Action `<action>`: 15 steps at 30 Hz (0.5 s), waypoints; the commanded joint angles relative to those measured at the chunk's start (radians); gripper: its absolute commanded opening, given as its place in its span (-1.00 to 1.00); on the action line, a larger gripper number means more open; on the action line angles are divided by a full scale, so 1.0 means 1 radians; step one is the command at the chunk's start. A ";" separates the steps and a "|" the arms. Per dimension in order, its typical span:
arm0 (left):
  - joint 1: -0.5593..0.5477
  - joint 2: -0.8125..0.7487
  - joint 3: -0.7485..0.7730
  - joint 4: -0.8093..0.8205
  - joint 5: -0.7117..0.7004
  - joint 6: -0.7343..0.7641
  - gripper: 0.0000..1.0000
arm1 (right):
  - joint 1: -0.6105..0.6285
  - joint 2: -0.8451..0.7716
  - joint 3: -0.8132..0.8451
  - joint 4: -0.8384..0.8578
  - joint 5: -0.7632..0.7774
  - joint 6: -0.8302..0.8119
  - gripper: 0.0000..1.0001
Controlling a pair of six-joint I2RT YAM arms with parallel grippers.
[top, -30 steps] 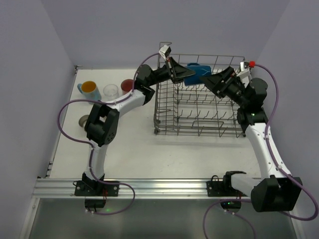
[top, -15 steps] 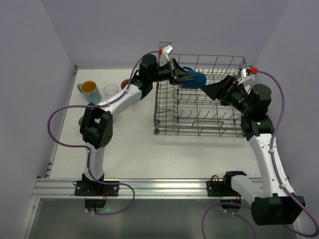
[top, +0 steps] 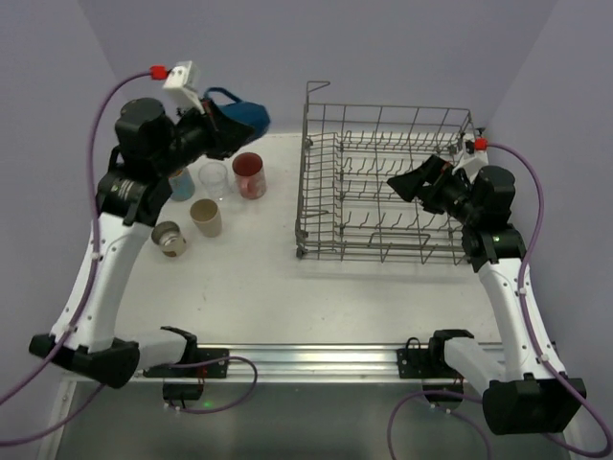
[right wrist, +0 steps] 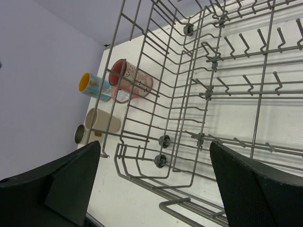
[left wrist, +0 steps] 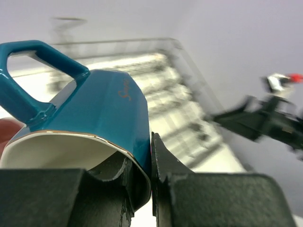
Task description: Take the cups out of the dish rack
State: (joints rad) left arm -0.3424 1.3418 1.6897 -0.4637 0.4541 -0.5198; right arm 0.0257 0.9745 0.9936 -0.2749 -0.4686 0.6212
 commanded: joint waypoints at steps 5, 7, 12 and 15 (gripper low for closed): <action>0.034 -0.181 -0.206 -0.291 -0.558 0.201 -1.00 | 0.000 0.015 -0.009 0.025 -0.011 -0.008 0.98; 0.034 -0.173 -0.263 -0.309 -0.546 0.202 -1.00 | 0.000 0.016 -0.010 0.022 -0.011 -0.009 0.98; 0.019 -0.150 -0.384 -0.291 -0.485 0.165 -1.00 | 0.005 0.023 0.000 0.003 -0.019 -0.031 0.98; -0.048 -0.116 -0.433 -0.283 -0.532 0.139 -1.00 | 0.036 0.038 0.025 -0.047 0.034 -0.069 0.98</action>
State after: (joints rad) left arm -0.3321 1.2514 1.2530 -0.8047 -0.0261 -0.3767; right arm 0.0360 0.9977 0.9882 -0.2855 -0.4618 0.6018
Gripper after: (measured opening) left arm 0.153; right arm 0.990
